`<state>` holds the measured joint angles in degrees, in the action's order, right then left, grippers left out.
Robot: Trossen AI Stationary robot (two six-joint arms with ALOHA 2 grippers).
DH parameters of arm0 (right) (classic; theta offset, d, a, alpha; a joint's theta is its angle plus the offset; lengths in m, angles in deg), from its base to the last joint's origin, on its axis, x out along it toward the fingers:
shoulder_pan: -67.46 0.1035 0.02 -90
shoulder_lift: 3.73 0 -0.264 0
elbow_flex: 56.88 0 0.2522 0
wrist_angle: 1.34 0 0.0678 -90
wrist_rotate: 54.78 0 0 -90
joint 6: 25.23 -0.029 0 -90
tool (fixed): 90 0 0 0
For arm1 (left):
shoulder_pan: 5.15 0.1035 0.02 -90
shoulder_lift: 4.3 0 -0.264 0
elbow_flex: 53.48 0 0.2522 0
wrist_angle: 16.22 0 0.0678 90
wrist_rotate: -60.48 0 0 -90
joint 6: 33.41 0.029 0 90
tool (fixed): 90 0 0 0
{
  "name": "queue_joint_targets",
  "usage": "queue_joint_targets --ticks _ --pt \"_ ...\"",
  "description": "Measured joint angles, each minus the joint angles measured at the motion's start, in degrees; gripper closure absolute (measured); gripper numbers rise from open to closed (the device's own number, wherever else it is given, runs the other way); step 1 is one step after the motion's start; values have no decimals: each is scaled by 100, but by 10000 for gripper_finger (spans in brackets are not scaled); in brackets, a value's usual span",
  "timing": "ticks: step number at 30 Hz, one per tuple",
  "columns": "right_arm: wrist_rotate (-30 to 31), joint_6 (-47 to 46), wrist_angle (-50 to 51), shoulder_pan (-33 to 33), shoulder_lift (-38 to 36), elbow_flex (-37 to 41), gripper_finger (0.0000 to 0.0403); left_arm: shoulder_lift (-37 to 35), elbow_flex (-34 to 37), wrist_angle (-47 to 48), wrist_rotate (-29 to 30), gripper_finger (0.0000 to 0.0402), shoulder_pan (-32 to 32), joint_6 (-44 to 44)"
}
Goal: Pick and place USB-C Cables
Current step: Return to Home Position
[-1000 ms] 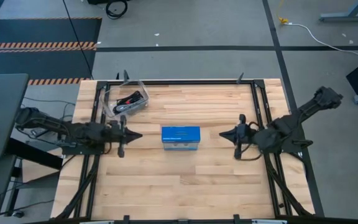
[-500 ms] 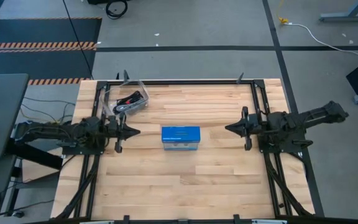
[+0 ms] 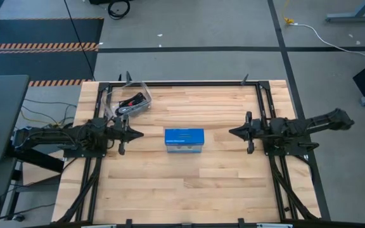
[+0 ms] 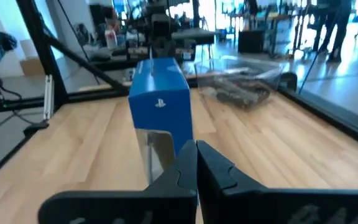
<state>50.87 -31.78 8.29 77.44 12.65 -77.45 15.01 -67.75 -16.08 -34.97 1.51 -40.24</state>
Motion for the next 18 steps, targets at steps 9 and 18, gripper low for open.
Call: queue_joint_targets --ticks 9,18 --pt "-663 356 -3 -4 -950 195 401 0 3 -7 24 401 7 146" --pt "-992 442 238 -4 -1285 195 401 0 4 1 28 396 4 146"
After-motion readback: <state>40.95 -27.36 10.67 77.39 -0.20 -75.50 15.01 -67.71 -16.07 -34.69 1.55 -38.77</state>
